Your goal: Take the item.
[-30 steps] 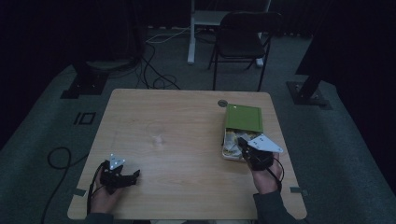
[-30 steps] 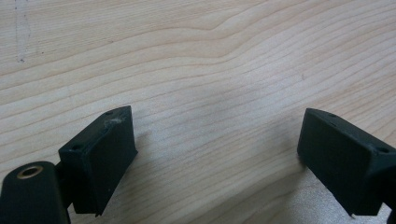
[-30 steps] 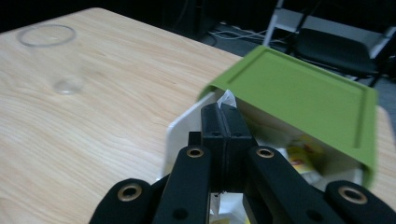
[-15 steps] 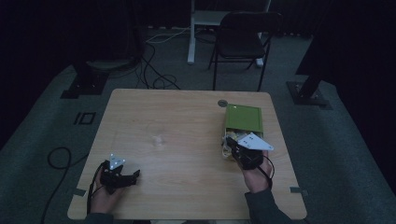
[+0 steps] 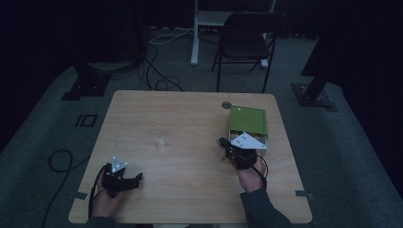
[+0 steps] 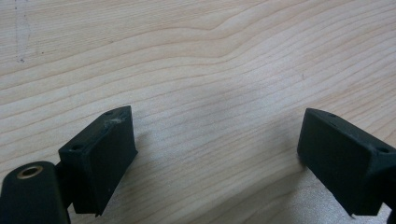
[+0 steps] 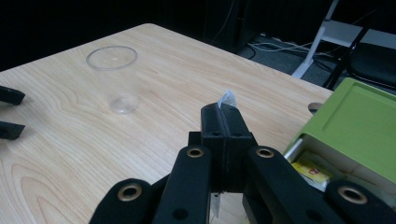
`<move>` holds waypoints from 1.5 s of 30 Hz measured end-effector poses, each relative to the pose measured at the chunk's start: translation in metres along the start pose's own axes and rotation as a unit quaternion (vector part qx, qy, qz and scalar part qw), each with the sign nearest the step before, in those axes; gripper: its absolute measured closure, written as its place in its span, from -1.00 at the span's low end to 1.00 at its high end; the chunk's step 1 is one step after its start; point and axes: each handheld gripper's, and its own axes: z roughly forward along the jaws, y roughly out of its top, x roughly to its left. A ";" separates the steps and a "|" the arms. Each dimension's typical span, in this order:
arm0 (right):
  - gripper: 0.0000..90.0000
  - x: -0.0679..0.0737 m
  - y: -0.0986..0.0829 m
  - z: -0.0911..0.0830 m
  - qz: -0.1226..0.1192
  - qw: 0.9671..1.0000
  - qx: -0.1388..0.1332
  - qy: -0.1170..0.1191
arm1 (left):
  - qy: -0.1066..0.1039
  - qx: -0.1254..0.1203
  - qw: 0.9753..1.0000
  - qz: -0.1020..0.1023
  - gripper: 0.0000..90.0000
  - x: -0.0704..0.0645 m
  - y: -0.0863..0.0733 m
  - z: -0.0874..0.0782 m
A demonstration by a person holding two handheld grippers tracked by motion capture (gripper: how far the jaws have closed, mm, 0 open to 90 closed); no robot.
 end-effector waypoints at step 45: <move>1.00 0.018 0.028 0.047 -0.003 0.998 -0.024 0.056 | 0.000 0.002 1.000 0.002 -0.73 0.000 0.000 0.000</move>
